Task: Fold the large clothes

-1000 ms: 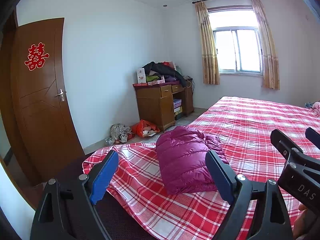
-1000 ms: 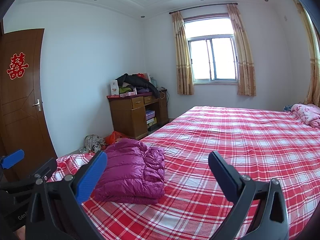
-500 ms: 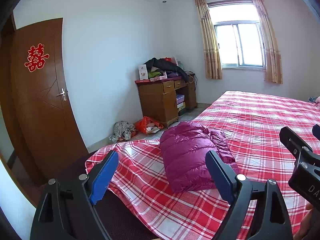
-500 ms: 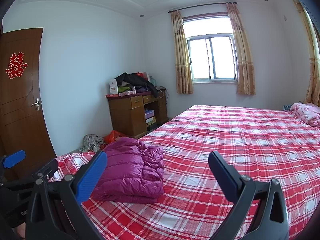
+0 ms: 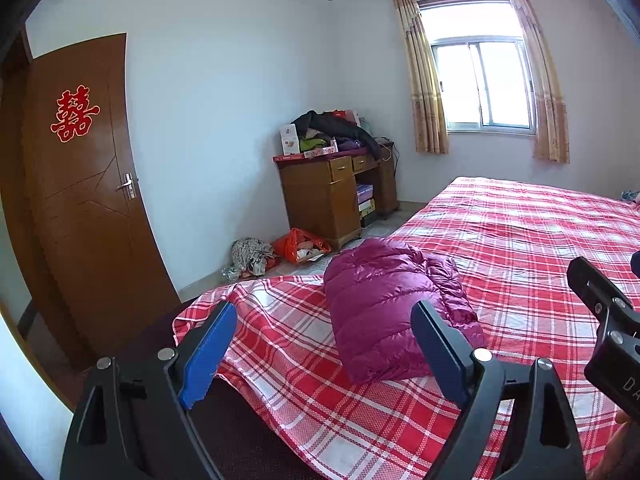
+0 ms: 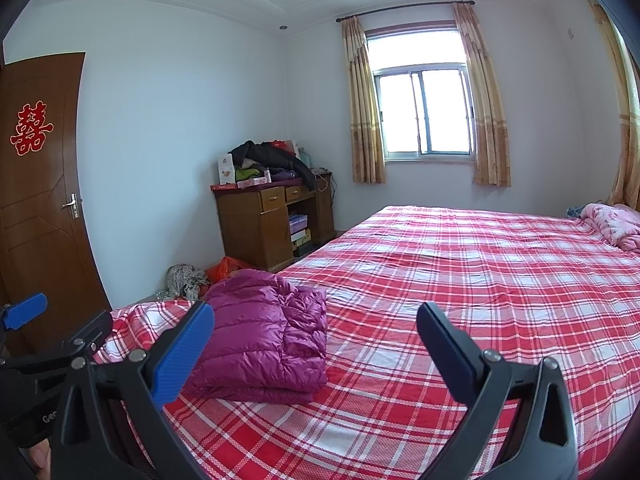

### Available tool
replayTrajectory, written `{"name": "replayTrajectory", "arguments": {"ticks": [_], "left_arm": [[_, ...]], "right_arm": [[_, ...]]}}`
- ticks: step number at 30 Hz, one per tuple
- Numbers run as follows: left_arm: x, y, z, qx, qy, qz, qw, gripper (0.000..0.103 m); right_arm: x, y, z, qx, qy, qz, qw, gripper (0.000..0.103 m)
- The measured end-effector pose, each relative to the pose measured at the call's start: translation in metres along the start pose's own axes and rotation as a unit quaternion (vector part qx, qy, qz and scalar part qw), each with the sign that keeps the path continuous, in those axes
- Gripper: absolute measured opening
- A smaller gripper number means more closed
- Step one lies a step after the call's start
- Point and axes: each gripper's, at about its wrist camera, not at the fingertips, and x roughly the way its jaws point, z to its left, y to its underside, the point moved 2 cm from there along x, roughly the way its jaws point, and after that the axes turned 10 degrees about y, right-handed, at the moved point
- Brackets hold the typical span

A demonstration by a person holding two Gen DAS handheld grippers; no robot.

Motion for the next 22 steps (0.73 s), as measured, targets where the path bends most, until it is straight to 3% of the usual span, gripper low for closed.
{"name": "replayTrajectory", "arguments": {"ticks": [11,16,22], "left_arm": [[0.011,0.003,0.008,-0.020,0.013,0.025,0.9994,0.089],[0.013,0.005,0.010,-0.020,0.029,0.016,0.9993,0.089],[0.013,0.006,0.007,-0.013,0.017,0.006,0.9998,0.089]], "right_arm": [[0.002,0.003,0.000,0.000,-0.001,0.004,1.000,0.103],[0.003,0.005,0.001,-0.004,-0.003,0.009,1.000,0.103],[0.004,0.007,0.002,-0.006,-0.003,0.013,1.000,0.103]]}}
